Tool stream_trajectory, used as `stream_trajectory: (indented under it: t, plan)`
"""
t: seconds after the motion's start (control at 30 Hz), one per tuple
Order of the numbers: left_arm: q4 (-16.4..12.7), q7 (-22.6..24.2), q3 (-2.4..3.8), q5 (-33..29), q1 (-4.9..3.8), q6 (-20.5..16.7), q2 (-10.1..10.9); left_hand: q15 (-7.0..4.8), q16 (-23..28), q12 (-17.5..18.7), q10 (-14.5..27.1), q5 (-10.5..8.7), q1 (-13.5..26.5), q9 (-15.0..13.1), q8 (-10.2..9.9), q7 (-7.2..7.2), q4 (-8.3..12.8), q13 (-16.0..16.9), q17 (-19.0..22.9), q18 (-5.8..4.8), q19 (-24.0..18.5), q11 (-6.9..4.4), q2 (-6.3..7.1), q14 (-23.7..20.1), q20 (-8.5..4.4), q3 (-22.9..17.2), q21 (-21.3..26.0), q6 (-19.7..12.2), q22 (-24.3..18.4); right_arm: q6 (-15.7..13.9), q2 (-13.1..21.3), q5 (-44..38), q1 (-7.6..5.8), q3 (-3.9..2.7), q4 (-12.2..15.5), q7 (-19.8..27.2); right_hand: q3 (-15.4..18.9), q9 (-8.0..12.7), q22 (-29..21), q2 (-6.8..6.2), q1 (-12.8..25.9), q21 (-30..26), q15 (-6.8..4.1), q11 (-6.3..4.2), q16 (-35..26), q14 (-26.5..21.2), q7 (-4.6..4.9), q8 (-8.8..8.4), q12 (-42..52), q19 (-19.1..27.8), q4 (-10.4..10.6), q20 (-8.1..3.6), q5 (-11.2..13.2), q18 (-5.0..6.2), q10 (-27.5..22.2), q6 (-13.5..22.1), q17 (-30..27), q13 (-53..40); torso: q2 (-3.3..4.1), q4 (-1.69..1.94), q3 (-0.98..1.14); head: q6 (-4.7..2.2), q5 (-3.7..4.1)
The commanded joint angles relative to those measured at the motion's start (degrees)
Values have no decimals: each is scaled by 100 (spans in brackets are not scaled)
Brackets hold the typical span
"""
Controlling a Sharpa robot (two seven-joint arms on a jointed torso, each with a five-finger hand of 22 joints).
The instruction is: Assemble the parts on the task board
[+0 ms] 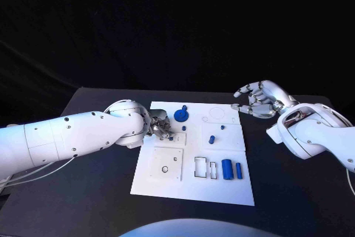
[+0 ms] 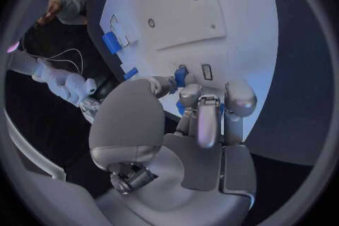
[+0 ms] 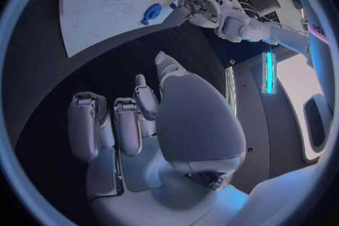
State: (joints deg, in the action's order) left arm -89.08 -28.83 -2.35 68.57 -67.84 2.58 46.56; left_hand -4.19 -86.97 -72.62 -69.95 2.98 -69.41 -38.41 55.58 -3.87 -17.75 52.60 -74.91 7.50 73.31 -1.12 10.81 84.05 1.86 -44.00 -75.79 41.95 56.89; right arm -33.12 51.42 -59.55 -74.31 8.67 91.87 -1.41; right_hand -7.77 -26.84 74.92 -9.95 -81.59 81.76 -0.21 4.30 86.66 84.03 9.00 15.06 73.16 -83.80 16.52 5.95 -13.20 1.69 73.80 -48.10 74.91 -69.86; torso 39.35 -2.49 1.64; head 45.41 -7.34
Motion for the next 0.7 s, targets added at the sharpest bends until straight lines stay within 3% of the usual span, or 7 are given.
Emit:
stream_trajectory:
  t: [0.03,0.7]
  plan:
    - [-4,-18,1,93,2,174,-9,-28,-27,-27,-57,36,-8,-15,22,87,1014,10,-860,-114,49,-3,61,424,-3,-1065,-23,131,5,31,-5,-26,5,0,6,38,-17,6,856,-4,52,-20,31,-7,-29,386,-1,18,-17,-18,16,31,-29,76,-11,-31,658,2,-1,-2,1,0,7]
    - [-23,-28,2,27,2,284,-9,-32,-27,-103,-141,36,52,-43,37,93,1062,162,-862,-117,54,-8,99,425,-3,-1160,-33,164,19,43,-15,-26,20,-1,0,38,-17,6,856,-4,52,-20,31,-7,-29,386,-1,18,-17,-18,16,31,-29,76,-11,-31,658,2,3,-3,4,34,14]
